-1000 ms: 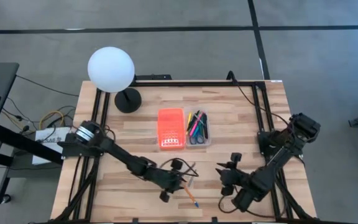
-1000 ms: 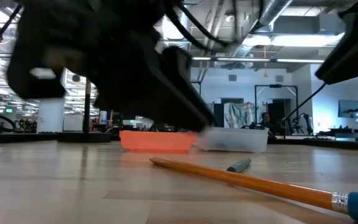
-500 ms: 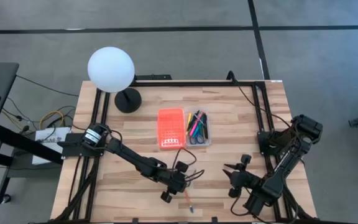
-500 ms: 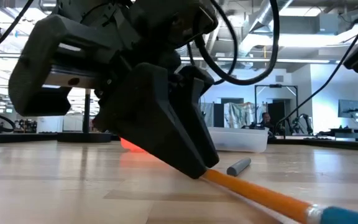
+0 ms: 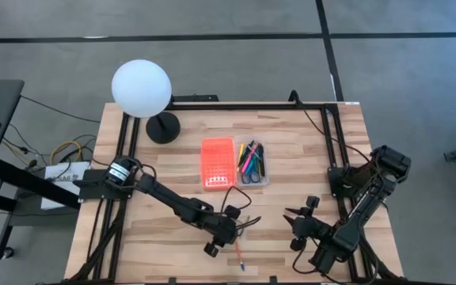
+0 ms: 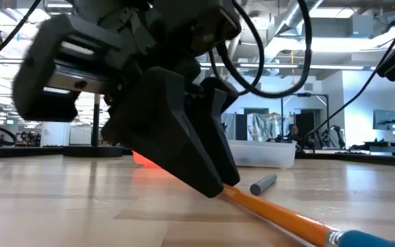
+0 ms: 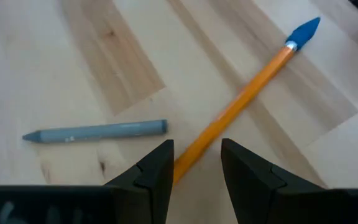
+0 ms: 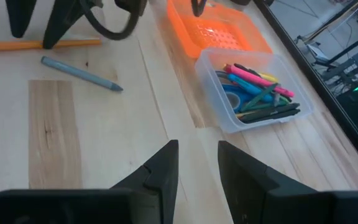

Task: Pick & place school supplies into a supply box
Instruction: Put the orange pencil into the orange supply box

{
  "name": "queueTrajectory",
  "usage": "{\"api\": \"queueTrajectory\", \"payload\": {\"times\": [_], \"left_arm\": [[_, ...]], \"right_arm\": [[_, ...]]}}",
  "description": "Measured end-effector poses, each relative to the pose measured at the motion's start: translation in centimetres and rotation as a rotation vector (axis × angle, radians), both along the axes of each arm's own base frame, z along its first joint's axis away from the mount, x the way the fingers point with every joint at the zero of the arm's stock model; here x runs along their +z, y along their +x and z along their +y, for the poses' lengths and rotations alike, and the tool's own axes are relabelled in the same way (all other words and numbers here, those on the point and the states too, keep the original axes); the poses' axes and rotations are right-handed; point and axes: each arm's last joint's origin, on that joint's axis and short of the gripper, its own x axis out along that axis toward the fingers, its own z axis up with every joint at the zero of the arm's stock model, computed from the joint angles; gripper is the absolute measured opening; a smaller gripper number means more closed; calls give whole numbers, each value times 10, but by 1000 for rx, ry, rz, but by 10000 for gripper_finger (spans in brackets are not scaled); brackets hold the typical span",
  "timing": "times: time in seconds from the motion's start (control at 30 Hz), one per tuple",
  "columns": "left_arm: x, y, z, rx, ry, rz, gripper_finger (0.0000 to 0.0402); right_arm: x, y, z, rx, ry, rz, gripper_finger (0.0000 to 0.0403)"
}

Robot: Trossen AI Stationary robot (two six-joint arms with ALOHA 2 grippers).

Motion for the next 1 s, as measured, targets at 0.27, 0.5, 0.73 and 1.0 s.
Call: {"api": "queueTrajectory", "payload": {"times": [0.27, 0.5, 0.73, 1.0], "left_arm": [[-5, 1, 14, 66, -20, 89, 124], [-6, -2, 15, 73, 1, 118, 92], [-7, -5, 15, 113, -2, 159, 72], [-10, -11, 9, 167, 8, 197, 70]], "right_arm": [[0, 1, 0, -4, 6, -3, 106], [0, 1, 0, -4, 6, -3, 106], [0, 1, 0, -4, 7, -3, 106], [0, 1, 0, -4, 8, -4, 106]]}}
